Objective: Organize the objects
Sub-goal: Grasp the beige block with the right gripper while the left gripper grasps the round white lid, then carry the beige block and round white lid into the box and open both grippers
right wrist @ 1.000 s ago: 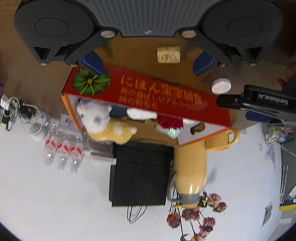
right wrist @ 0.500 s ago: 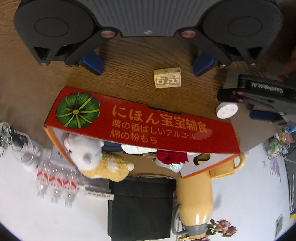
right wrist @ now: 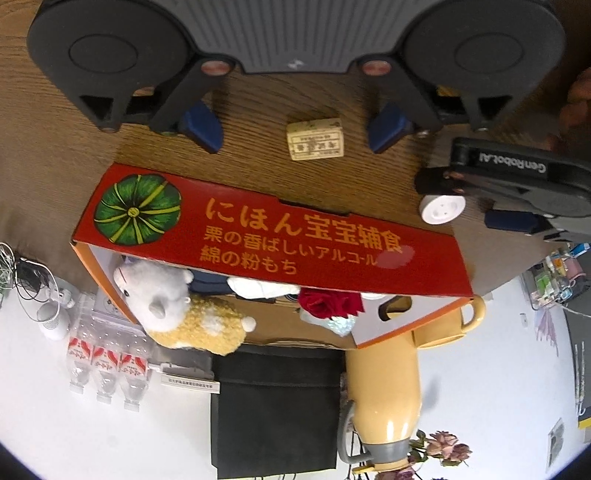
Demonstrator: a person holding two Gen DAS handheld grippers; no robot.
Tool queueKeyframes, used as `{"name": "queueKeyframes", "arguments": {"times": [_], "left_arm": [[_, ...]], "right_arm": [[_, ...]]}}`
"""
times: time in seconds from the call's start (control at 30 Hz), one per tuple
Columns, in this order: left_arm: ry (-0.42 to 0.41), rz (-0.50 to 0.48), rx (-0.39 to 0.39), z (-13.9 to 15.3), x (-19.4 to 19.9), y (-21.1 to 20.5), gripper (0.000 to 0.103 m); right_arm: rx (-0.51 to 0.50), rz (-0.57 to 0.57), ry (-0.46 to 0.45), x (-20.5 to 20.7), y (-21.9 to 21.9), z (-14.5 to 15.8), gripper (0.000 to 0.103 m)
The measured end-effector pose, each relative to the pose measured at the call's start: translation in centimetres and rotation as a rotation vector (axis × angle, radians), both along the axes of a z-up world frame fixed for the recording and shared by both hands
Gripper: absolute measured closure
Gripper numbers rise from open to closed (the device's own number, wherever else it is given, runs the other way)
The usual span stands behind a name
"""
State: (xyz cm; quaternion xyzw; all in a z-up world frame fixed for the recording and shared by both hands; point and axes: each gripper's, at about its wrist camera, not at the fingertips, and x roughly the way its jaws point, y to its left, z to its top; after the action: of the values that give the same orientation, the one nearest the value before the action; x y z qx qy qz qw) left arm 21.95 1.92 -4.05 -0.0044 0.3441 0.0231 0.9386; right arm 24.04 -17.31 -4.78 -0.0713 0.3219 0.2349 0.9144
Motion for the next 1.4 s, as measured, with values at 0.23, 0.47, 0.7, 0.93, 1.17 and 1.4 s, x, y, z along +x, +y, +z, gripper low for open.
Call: {"name": "queueKeyframes", "arguments": {"times": [0.23, 0.47, 0.7, 0.93, 1.17, 1.4], "left_arm": [[-0.036, -0.006, -0.004, 0.3, -0.3, -0.2, 0.04], [-0.053, -0.019, -0.023, 0.6, -0.6, -0.1, 0.063], [-0.059, -0.011, -0.025, 0.7, -0.7, -0.1, 0.063], [-0.134, -0.002, -0.022, 1.8, -1.9, -0.4, 0.063], [-0.312, -0.002, -0.037, 6.1, -2.6, -1.4, 0.063], [-0.365, 0.032, -0.061, 9.1, 1.6, -1.4, 0.063]], "right_arm": [[0.009, 0.021, -0.013, -0.2, 0.3, 0.2, 0.043], [0.023, 0.032, -0.024, -0.4, 0.3, 0.3, 0.074], [0.036, 0.025, -0.042, -0.6, 0.1, 0.5, 0.074], [0.059, 0.009, -0.135, -1.6, -0.1, 1.4, 0.074], [0.153, -0.009, -0.277, -1.7, -0.4, 4.9, 0.074], [0.153, -0.046, -0.341, 2.5, 1.3, 7.4, 0.074]]}}
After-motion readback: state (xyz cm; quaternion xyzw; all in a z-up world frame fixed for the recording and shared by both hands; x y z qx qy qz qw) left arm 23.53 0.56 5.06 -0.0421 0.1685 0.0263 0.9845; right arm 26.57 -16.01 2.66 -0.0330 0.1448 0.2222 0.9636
